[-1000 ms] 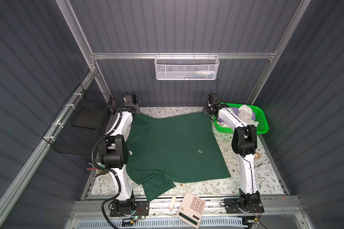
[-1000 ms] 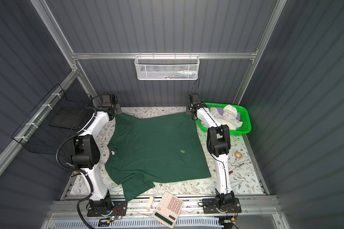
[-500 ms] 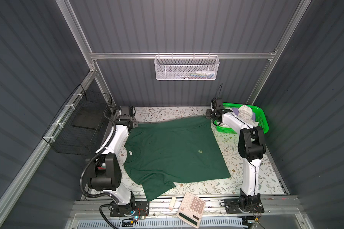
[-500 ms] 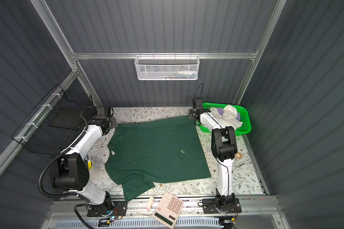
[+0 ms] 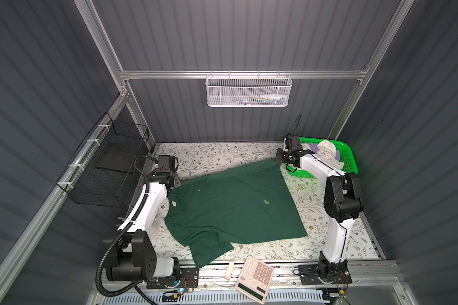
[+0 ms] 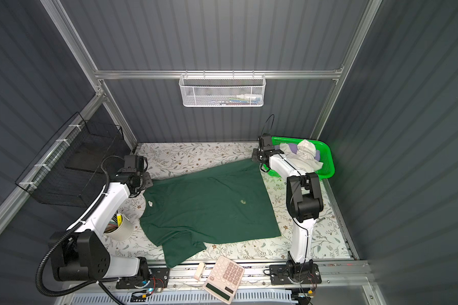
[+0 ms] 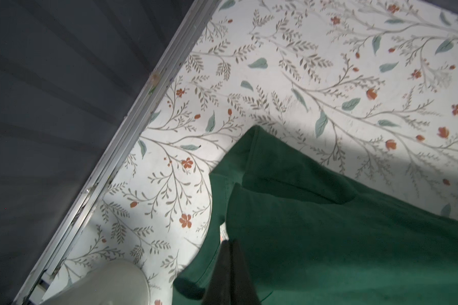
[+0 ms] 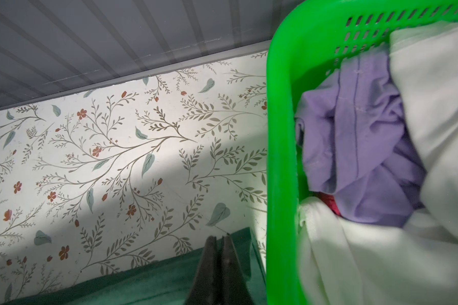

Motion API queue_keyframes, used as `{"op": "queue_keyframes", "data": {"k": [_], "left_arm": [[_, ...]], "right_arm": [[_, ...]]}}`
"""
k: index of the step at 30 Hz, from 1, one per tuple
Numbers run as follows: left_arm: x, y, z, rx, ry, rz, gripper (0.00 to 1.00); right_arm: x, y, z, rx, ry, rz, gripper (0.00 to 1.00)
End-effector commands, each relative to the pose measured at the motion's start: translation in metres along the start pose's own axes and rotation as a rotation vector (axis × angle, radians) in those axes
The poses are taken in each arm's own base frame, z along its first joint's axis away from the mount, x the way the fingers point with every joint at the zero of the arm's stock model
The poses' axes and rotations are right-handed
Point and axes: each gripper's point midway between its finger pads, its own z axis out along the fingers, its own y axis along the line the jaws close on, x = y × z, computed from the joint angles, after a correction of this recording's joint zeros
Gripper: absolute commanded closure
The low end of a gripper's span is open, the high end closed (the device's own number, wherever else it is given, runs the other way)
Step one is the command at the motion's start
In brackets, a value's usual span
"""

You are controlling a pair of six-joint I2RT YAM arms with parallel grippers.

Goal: Fold and stack the t-shirts

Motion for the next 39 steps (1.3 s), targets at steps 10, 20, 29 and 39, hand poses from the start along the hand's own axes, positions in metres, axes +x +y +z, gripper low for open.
{"op": "queue_keyframes", "data": {"k": [10, 20, 29, 39], "left_arm": [[0.044, 0.011, -0.002, 0.013, 0.099, -0.060, 1.00], [0.076, 0.010, 0.003, 0.041, 0.185, -0.080, 1.00], [0.090, 0.010, 0.006, 0.041, 0.228, -0.071, 1.00], [0.102, 0.012, 0.002, 0.050, 0.261, -0.078, 1.00]], "right_arm": [[0.021, -0.013, -0.019, 0.038, 0.019, 0.038, 0.97], [0.037, -0.015, -0.019, 0.049, 0.038, 0.037, 0.96], [0.050, -0.019, -0.012, 0.062, 0.063, 0.041, 0.93], [0.061, -0.031, -0.010, 0.123, 0.078, 0.047, 0.92]]}}
